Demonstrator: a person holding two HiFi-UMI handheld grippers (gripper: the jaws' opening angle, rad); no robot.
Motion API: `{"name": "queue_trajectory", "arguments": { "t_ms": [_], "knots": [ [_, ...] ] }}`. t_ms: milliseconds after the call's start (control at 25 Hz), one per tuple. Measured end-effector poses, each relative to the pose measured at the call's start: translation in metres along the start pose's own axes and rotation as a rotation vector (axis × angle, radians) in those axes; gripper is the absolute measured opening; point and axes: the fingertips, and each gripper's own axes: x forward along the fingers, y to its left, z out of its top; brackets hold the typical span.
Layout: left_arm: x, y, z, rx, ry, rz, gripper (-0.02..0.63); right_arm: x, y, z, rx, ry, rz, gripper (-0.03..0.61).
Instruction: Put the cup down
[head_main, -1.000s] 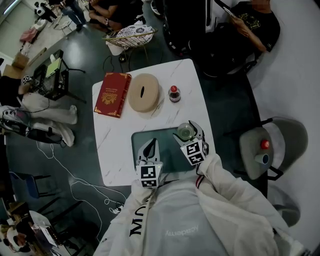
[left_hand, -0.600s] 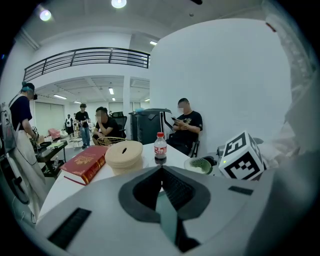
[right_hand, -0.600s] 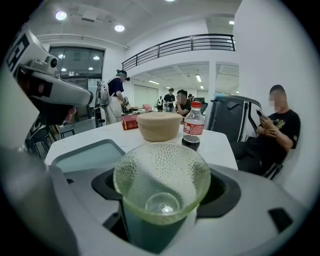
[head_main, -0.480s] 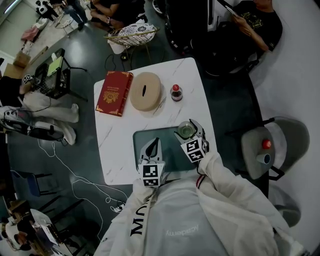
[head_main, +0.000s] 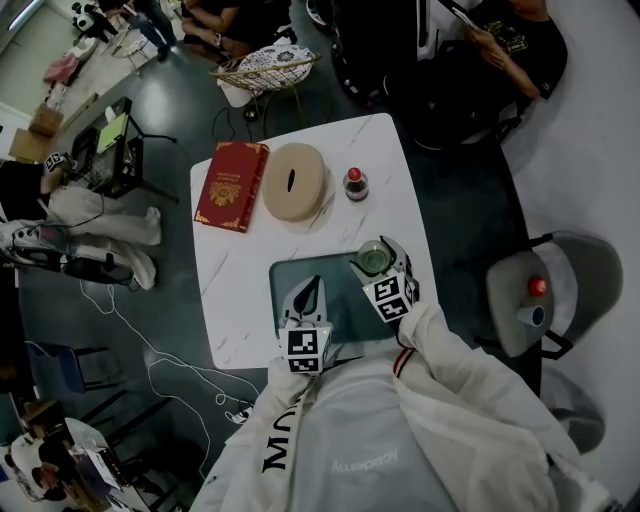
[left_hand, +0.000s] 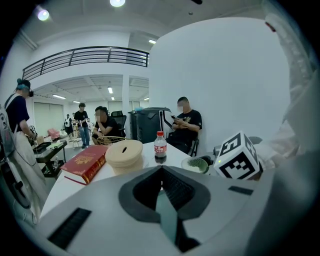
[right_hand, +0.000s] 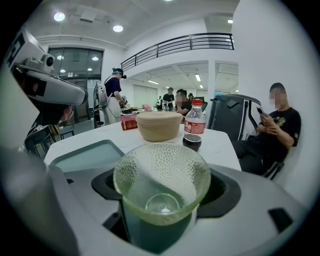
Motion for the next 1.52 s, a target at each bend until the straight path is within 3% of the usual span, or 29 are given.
{"name": "queue_trajectory", "arguments": {
  "t_ms": [1520],
  "knots": [
    [-0.021,0.001,-0.018,-0.019,0.018,-0.004,0.011,-0.005,0.003,-0.009,0.056,0.04,-0.004,0.402]
  ]
}}
